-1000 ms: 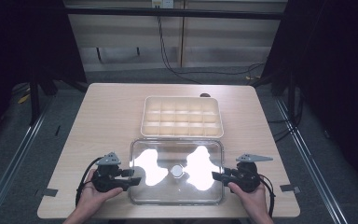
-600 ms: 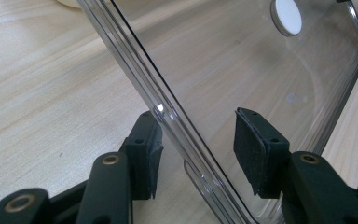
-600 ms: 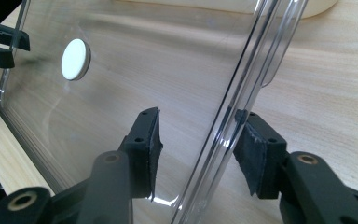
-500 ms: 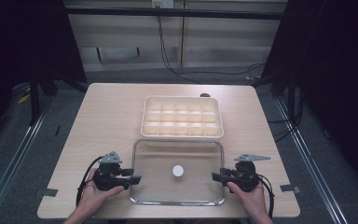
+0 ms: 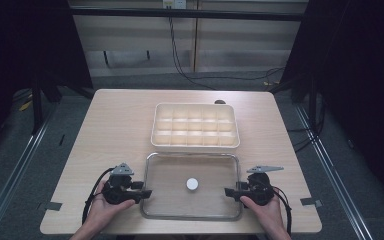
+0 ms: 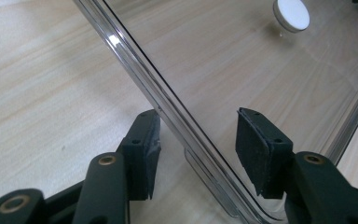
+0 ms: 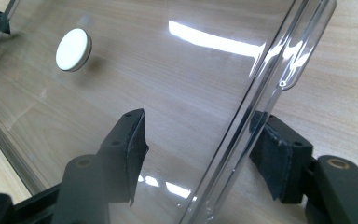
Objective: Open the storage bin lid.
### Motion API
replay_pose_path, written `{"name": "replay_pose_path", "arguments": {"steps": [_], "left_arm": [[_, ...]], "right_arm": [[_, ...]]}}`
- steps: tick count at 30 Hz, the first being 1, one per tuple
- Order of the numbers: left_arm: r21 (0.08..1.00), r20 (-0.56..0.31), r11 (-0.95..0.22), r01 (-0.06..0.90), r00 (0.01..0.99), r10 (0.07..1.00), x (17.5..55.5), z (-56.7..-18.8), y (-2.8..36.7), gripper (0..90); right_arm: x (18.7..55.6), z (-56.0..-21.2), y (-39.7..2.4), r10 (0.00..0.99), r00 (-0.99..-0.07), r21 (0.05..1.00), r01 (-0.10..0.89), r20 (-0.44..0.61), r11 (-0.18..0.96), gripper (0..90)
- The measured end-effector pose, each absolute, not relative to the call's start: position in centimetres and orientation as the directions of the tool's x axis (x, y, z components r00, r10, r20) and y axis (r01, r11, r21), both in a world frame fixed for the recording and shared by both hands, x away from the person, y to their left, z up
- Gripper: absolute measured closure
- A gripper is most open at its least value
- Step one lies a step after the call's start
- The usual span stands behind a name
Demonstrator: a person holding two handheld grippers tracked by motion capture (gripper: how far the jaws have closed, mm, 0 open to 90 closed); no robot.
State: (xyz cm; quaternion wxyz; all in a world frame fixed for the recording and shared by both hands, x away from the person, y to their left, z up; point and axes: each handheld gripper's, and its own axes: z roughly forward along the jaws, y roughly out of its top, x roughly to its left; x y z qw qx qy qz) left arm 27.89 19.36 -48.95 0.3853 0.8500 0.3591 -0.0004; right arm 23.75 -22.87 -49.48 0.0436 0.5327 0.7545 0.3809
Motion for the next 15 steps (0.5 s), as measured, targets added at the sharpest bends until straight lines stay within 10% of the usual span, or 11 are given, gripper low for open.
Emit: {"name": "replay_pose_path", "arguments": {"steps": [15], "left_arm": [[0.633,-0.287,-0.454,0.627,0.735,0.614,27.76,-49.07,18.94,49.3]], "right_arm": [[23.86,-49.45,-23.17,0.861,-0.398,0.624,0.771,0.318,0.126,32.1]]}}
